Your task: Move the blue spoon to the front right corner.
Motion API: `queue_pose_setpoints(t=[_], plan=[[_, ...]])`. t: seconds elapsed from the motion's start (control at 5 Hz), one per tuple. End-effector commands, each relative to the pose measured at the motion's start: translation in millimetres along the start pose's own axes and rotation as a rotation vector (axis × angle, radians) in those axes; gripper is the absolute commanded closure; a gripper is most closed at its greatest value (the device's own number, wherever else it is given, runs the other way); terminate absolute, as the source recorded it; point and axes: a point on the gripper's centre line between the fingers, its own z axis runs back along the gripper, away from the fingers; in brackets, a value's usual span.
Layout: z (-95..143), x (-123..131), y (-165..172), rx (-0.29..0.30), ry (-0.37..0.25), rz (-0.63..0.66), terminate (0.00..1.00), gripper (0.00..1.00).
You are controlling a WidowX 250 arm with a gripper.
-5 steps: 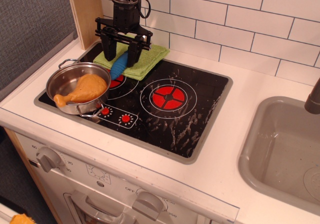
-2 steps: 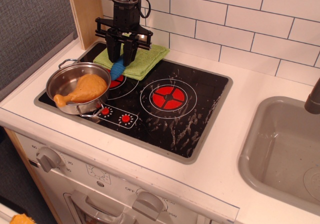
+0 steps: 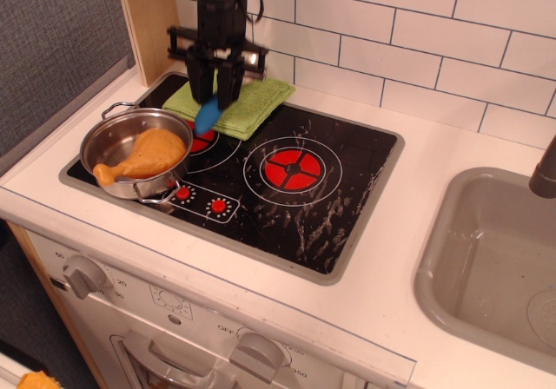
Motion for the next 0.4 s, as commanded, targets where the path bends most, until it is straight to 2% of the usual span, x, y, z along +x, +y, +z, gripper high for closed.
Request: queue_pose_setpoints(t=[0.0, 0.2], plan=[[51, -23, -33, 0.04, -0.126, -0.108, 0.0, 1.0], [38, -55, -58, 0.018, -0.081, -0.184, 0.0, 1.0]])
